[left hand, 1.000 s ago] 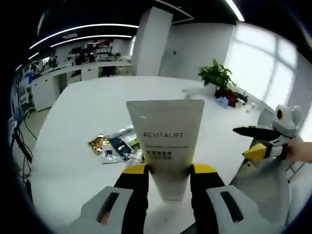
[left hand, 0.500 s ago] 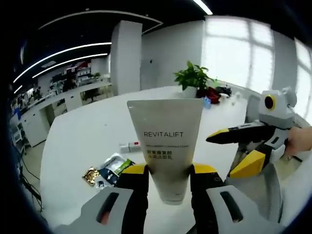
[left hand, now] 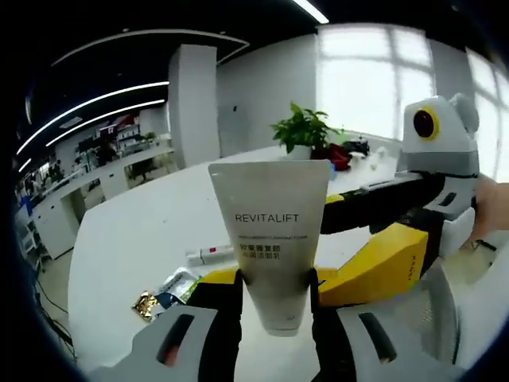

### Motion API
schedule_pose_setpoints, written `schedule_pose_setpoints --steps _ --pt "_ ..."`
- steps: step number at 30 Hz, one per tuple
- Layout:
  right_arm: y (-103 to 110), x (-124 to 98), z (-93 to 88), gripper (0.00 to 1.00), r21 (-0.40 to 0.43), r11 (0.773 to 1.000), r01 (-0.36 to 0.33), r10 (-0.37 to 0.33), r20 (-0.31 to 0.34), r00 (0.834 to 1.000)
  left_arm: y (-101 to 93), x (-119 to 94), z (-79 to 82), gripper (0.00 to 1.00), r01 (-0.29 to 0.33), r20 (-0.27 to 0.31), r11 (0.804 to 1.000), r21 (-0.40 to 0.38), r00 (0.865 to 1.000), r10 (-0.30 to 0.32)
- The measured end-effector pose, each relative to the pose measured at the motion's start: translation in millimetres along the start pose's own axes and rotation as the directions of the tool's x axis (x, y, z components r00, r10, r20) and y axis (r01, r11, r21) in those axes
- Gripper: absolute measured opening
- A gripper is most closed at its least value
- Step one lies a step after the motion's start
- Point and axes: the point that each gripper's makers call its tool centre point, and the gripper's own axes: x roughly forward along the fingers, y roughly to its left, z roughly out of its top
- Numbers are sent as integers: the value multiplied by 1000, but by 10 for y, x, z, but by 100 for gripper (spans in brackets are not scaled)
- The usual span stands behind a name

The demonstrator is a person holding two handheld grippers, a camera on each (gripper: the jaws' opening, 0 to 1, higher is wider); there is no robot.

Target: Arrange the skincare products in the storage area until every visible bottle or jar stands upright without overlapping.

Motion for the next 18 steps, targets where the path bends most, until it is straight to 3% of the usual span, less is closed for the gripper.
schedule_pose_setpoints --steps 6,11,18 --pt "-69 99 -16 35 8 1000 5 -5 -25 1000 -83 -26 -2 30 12 3 1000 21 1000 -12" --pt "-128 126 -125 23 28 999 29 -27 -76 997 -104 -30 -37 30 15 -10 999 52 1000 -14" --pt "-144 68 -188 15 -36 999 35 -38 -86 996 -116 -46 -75 30 34 -16 998 54 999 -33"
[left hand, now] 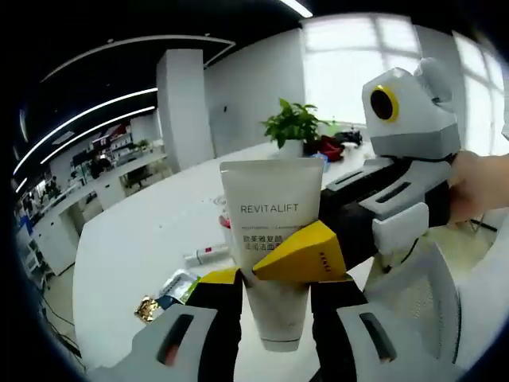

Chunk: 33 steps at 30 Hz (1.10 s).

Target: Arrange the skincare products in the storage area until every visible bottle or jar stands upright without overlapping.

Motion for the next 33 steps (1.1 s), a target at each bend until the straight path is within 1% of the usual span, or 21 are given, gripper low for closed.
schedule_pose_setpoints --steps 1,4,7,8,9,11,13,14,16,17,18,19,20,21,22,24,25,26,27,31,33 --pt "-2 -3 -9 14 -7 1000 -5 5 0 1000 -14 0 -12 30 19 -1 1000 -14 1000 -19" --pt "2 -27 -15 14 -11 1000 -18 18 -2 1000 -41 -6 -21 30 45 3 999 -6 999 -45" --pt "3 -54 -51 13 -28 999 -42 42 -15 999 -92 -11 -45 30 105 4 994 -23 994 -105" --pt "-1 -60 -63 13 -29 998 -49 48 -22 999 -115 -6 -60 30 139 3 990 -26 990 -139" --pt "12 -67 -93 13 -40 996 -76 75 -40 996 -131 -1 -81 29 169 -5 985 -18 986 -169" --pt "57 -82 -118 13 -64 989 -135 131 -68 989 -174 5 -129 29 241 -29 970 5 970 -241" --pt "152 -116 -60 13 -97 970 -222 215 -76 974 -229 -7 -149 28 314 -48 949 34 949 -312" --pt "206 -142 -21 13 -110 957 -270 263 -79 962 -257 -20 -153 28 349 -58 936 48 936 -346" --pt "232 -174 -1 13 -128 941 -314 303 -96 948 -298 -40 -103 26 390 -38 919 51 921 -389" --pt "239 -194 -3 13 -144 930 -339 325 -111 939 -333 -69 -103 25 429 -45 902 45 903 -427" --pt "272 -252 2 13 -171 902 -397 378 -134 916 -361 -86 -92 24 456 -42 889 50 890 -454" --pt "274 -266 12 13 -175 897 -407 388 -135 912 -383 -97 -73 23 476 -35 877 59 879 -475" --pt "296 -293 23 13 -178 885 -429 410 -138 902 -405 -110 -60 22 493 -33 867 65 870 -492" --pt "331 -334 45 13 -185 865 -467 446 -143 884 -448 -132 -44 21 523 -33 850 67 853 -521" --pt "347 -354 64 13 -184 857 -481 461 -142 876 -464 -137 -27 20 533 -29 843 69 846 -532" --pt "406 -388 124 13 -182 833 -522 505 -132 853 -504 -138 -14 21 553 -29 830 70 833 -552" --pt "450 -400 159 13 -175 820 -545 531 -125 838 -540 -141 -19 20 569 -35 818 77 822 -569" --pt "467 -404 152 13 -185 810 -556 539 -137 831 -569 -152 -13 19 584 -34 808 78 812 -583" --pt "488 -412 124 13 -205 793 -574 550 -165 818 -584 -152 -19 19 591 -42 803 82 807 -590" --pt "553 -423 102 13 -215 758 -615 583 -197 788 -654 -183 -38 18 627 -75 769 124 779 -623" --pt "587 -429 82 13 -218 740 -637 600 -214 771 -683 -211 -65 18 650 -107 746 147 760 -641"
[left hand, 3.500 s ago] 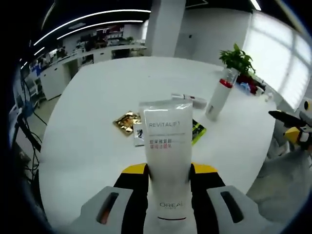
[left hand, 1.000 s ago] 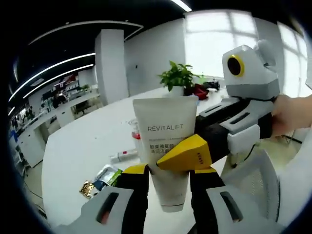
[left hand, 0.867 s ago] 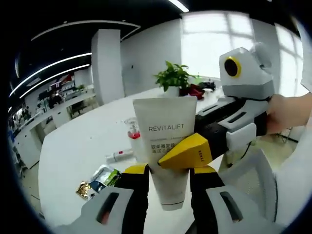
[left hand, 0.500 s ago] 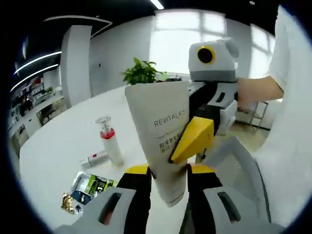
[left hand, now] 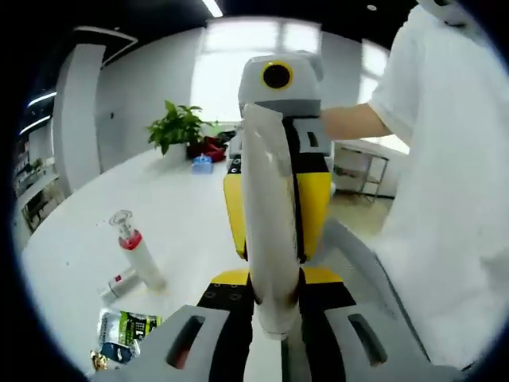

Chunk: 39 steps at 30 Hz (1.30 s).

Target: Arrange the skincare products in the storage area until every visible bottle or jar stands upright without overlapping.

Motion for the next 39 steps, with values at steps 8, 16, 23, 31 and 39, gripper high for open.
schedule_pose_setpoints --steps 8,16,23,31,39 --pt "15 83 -116 13 -44 998 -38 36 -57 998 7 38 -158 18 24 -124 993 112 992 -10" --pt "-113 90 -274 14 -60 998 -5 -1 -100 995 158 112 -288 17 15 -162 995 100 987 1" --pt "-278 134 -571 15 -69 995 75 -87 -180 980 328 225 -532 17 -35 -199 996 85 979 52" --pt "-356 145 -770 17 -16 992 125 -126 -186 974 364 359 -703 17 -64 -167 998 29 984 68" --pt "-453 187 -868 18 13 984 176 -171 -182 968 446 448 -792 17 -90 -137 995 31 986 93"
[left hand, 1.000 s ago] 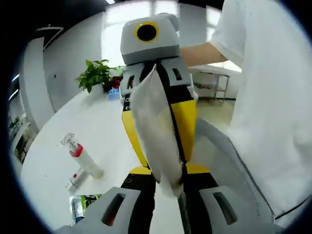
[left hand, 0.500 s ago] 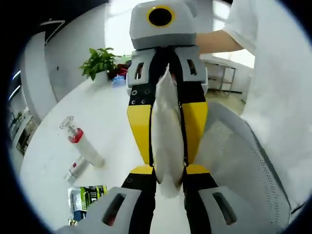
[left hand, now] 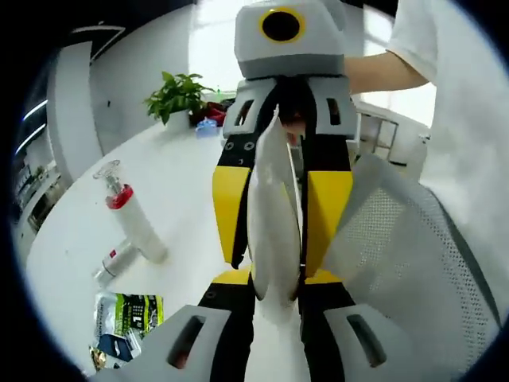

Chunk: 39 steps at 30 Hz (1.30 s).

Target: Arrange the skincare products in the storage area until every visible bottle or jar stands upright without overlapping.

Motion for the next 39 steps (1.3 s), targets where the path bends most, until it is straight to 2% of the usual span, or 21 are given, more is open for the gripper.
schedule_pose_setpoints --steps 7,16,26,33,39 --pt "-58 28 -93 19 6 1000 14 -14 -25 1000 47 69 -61 17 -10 -20 1000 13 1000 11" --pt "-156 57 -130 20 37 998 53 -52 -17 999 149 125 -128 17 -17 -37 1000 19 999 17" --pt "-323 42 -68 23 81 991 111 -114 35 993 287 124 -113 17 -19 -23 999 35 1000 19" --pt "-584 -86 65 36 175 963 207 -230 125 965 436 118 -113 17 -22 -20 999 45 1000 23" --pt "-735 -245 27 45 247 929 277 -319 153 935 561 133 -99 17 -24 -18 998 51 1000 25"
